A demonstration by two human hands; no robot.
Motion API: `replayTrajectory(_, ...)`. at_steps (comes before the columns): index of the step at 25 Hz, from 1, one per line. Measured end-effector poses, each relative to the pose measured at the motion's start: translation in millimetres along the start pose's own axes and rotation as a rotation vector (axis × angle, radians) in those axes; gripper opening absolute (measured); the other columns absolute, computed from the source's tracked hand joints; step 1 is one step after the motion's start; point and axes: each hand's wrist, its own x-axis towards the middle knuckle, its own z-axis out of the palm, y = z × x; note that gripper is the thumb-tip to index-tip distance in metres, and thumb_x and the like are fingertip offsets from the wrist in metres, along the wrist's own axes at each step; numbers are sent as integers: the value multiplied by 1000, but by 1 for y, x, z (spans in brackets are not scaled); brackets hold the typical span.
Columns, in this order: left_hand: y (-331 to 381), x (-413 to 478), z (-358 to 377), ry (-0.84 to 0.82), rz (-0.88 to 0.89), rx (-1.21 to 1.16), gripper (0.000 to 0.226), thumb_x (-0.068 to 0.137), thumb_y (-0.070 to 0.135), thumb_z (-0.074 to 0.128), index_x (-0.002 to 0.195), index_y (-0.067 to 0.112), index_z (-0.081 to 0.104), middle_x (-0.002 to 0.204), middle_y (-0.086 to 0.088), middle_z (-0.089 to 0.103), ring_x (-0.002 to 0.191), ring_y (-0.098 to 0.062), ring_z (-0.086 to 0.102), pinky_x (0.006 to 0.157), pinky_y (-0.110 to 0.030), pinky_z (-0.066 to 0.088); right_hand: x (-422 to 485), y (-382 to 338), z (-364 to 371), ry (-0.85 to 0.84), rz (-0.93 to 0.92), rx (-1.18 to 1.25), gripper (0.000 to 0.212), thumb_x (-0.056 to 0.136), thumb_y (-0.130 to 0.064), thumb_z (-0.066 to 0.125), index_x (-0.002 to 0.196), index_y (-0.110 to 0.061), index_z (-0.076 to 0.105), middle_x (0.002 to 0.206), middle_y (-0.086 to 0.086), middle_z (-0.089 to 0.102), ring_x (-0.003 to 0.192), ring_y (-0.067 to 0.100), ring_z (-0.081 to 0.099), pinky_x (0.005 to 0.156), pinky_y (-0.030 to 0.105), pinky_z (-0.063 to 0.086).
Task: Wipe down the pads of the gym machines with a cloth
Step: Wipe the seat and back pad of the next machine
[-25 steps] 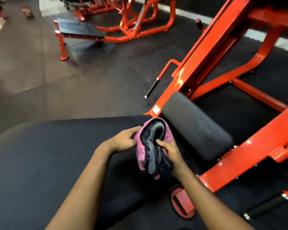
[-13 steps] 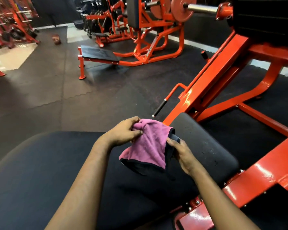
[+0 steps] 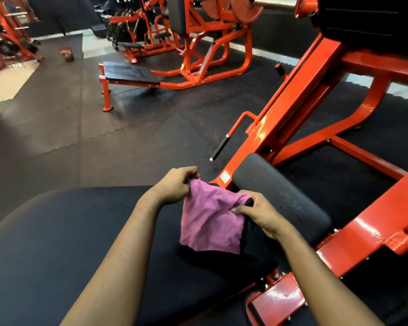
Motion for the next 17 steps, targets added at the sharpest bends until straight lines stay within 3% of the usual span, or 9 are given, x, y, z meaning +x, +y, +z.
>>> replayTrajectory(3,-20,6,23,51,-79,8,35,81,-8,42,97,13,65,93,-1,72,88,-21,64,75,-20,44,-1,2,-16,249,54,-269,21,74,-6,70,77,-26,68,69,-11,66,69,10,58,65,29,44)
replayTrajectory(5,-38,5,43,57,-148,23,34,85,-6,42,104,10,64,101,-3,71,94,-22,63,81,-25,44,-6,16,-5,404,108,-509,23,76,-9,69,90,-26,73,77,-6,73,76,16,67,68,29,49)
replayTrajectory(7,-63,0,68,-22,-216,60,31,87,-1,44,108,10,63,107,-5,71,99,-26,63,85,-29,47,-17,52,32,371,202,-635,35,76,-14,70,109,-25,75,93,4,77,90,23,72,77,29,53)
replayTrajectory(10,-100,-18,105,-152,-329,118,30,86,10,47,112,15,62,120,-9,68,111,-30,61,96,-39,49,-50,112,110,182,187,-655,38,78,-33,69,115,-27,74,110,0,74,106,25,69,86,38,51)
replayTrajectory(13,-122,-37,130,-201,-339,297,31,94,17,51,124,16,61,140,-8,56,134,-28,47,112,-40,35,-67,150,150,213,150,-790,55,82,-56,49,137,-54,52,153,-9,47,144,20,38,103,54,35)
replayTrajectory(15,-126,-48,141,-124,-299,401,36,99,23,49,134,19,58,155,-1,43,146,-23,32,120,-39,22,-63,164,147,283,163,-780,57,83,-48,46,139,-54,50,162,-12,36,151,16,27,109,58,25)
replayTrajectory(17,-126,-55,147,-45,-265,443,38,100,25,47,136,19,57,157,2,40,148,-21,29,122,-38,18,-51,177,126,387,198,-751,52,80,-34,54,130,-43,64,155,-10,47,146,18,39,109,63,29)
